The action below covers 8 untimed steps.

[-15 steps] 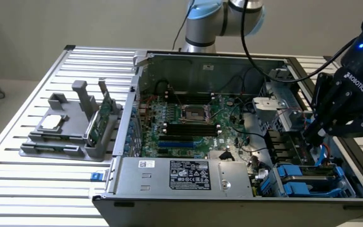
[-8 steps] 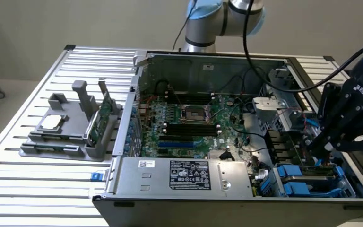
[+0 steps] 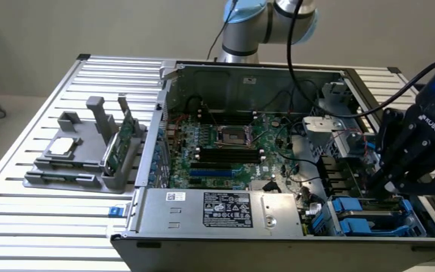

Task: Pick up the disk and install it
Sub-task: 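Insert the first disk wire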

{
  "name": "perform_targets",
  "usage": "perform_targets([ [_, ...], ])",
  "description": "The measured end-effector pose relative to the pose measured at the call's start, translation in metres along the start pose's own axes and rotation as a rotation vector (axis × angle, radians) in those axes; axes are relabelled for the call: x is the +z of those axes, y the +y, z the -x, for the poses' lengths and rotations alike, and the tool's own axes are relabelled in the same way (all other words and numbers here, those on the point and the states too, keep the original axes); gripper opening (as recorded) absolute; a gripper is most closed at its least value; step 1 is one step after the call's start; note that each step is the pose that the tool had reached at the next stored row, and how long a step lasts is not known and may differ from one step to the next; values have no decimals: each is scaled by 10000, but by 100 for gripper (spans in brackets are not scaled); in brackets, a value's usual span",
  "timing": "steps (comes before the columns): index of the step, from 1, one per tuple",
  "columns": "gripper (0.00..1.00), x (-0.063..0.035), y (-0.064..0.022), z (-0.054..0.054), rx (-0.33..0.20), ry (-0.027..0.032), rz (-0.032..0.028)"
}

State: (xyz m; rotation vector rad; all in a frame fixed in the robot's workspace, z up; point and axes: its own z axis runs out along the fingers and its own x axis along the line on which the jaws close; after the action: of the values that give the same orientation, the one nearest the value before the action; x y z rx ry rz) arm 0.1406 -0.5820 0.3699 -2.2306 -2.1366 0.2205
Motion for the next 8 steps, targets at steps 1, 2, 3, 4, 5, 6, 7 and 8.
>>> perform_targets([
  [1,17,12,1,-1,-150,-9,12],
  [2,17,23,3,-2,-298,-14,22],
  [3,17,34,3,-2,-444,-17,32],
  [4,17,45,5,-3,-598,-15,42],
  [5,17,53,6,-4,-730,-4,51],
  [6,17,58,6,-3,-840,20,58],
  [7,17,62,7,-4,-933,68,64],
  [8,17,67,7,-4,-1011,138,68],
])
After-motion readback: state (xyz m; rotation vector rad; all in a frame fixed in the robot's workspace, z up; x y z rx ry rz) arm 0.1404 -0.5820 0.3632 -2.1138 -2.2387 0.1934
